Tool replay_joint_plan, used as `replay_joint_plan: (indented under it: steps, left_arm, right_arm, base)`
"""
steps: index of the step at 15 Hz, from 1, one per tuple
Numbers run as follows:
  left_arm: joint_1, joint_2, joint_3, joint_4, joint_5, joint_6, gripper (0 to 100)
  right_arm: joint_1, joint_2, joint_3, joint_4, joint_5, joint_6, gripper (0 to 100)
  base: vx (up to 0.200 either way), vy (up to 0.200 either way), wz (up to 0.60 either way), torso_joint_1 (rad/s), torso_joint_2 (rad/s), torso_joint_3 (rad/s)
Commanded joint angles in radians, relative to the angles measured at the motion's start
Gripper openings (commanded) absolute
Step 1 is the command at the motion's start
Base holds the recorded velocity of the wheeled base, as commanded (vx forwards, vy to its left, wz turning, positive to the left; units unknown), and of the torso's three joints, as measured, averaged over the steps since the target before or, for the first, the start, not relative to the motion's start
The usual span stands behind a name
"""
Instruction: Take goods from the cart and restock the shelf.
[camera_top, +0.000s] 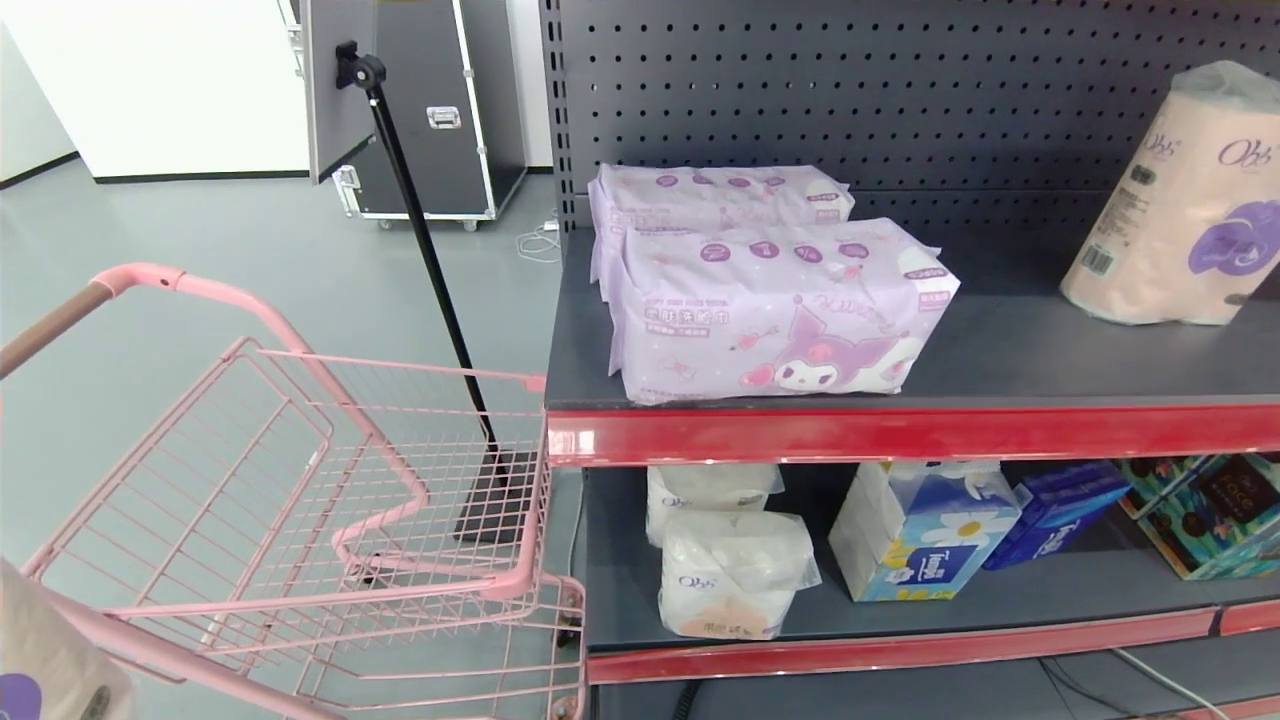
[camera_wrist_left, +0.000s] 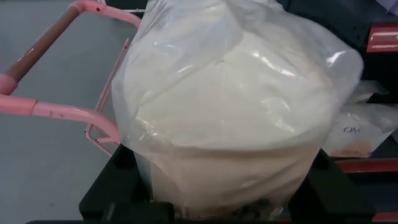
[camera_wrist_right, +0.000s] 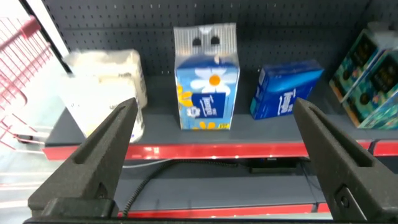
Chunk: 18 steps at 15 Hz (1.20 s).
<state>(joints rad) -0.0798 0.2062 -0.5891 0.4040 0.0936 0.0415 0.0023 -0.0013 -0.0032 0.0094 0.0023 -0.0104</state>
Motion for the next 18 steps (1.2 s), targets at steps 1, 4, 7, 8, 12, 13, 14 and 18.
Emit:
replay_joint_plan:
  steps: [1, 4, 7, 8, 12, 13, 14, 18]
  left_arm:
    - [0.000, -0.001, 0.000, -0.001, 0.000, 0.000, 0]
    - [-0.003, 0.002, 0.005, -0.004, -0.002, 0.001, 0]
    - [-0.003, 0.012, 0.028, -0.028, -0.003, -0.002, 0]
    - [-0.003, 0.024, 0.034, -0.050, -0.003, -0.003, 0]
    - [-0.003, 0.101, 0.071, -0.179, -0.002, -0.003, 0]
    - [-0.003, 0.110, 0.071, -0.180, -0.003, -0.002, 0]
    - [-0.003, 0.111, 0.072, -0.180, -0.005, 0.000, 0]
    - [-0.003, 0.119, 0.072, -0.180, -0.003, 0.052, 0]
  right_arm:
    - [0.001, 0.001, 0.000, 0.000, 0.001, 0.000, 100]
    - [0.001, 0.001, 0.000, 0.000, 0.001, 0.000, 100]
    - [0.001, 0.001, 0.000, 0.000, 0.001, 0.001, 100]
    - [0.001, 0.001, 0.002, 0.000, 0.001, 0.001, 100]
    - [0.001, 0.001, 0.000, 0.000, 0.001, 0.001, 100]
    - [0.001, 0.001, 0.000, 0.000, 0.001, 0.001, 100]
    - [0.001, 0.001, 0.000, 0.000, 0.001, 0.001, 100]
    - [0.001, 0.001, 0.000, 0.000, 0.001, 0.001, 100]
  base:
    - [0.000, 0.000, 0.00, 0.168, -0.54, -0.359]
    - [0.000, 0.000, 0.00, 0.186, -0.57, -0.367]
    - [0.000, 0.000, 0.00, 0.220, -0.60, -0.375]
    - [0.000, 0.000, 0.00, 0.217, -0.54, -0.320]
    - [0.000, 0.000, 0.00, 0.173, -0.43, -0.261]
    - [0.000, 0.000, 0.00, 0.163, -0.40, -0.232]
    - [0.000, 0.000, 0.00, 0.159, -0.38, -0.222]
    - [0.000, 0.000, 0.00, 0.014, -0.03, -0.016]
